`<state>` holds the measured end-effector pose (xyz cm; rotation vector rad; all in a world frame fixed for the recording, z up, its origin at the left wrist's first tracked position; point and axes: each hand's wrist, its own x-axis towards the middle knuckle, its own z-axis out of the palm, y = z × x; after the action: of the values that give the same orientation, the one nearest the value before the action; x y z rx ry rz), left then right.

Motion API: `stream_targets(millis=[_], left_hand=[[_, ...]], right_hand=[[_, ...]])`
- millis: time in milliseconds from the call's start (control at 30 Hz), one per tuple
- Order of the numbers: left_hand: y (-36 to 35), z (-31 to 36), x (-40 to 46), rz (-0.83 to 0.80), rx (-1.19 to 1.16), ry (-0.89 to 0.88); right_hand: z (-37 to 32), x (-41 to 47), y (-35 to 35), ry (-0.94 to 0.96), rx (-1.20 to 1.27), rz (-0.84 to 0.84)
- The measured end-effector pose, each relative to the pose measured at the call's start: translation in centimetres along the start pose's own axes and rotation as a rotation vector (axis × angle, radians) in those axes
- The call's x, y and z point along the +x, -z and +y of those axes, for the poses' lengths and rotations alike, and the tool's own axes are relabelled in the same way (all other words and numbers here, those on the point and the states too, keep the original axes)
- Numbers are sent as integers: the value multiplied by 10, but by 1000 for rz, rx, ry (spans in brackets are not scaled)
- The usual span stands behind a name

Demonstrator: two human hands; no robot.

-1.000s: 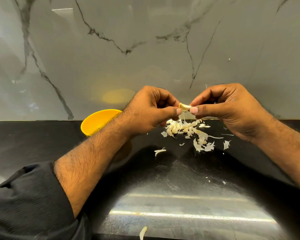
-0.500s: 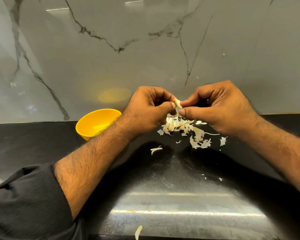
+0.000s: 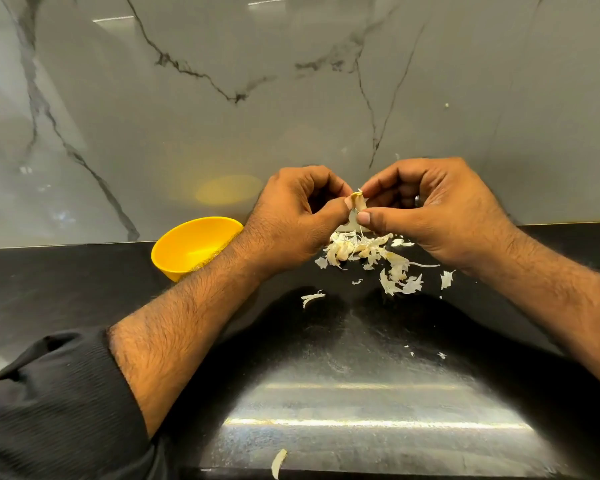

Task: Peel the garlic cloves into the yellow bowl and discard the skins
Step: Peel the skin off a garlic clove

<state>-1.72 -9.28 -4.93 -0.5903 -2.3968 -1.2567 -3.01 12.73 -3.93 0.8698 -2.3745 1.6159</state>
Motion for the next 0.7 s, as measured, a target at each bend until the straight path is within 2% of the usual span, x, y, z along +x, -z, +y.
stream_targets(millis=[167,400,600,700], left_hand=[[6,2,0,-50,-37,-27],[6,-3,1,-45,2,-22],[0,1,-3,-15,-65,19],[5,5,-2,-45,-113,20]], right_hand=[[0,-2,0,77,-164,79],[0,-3,-5,112,-212,15],[1,-5,-5,95,-174,34],[2,0,0,-15,14,3]])
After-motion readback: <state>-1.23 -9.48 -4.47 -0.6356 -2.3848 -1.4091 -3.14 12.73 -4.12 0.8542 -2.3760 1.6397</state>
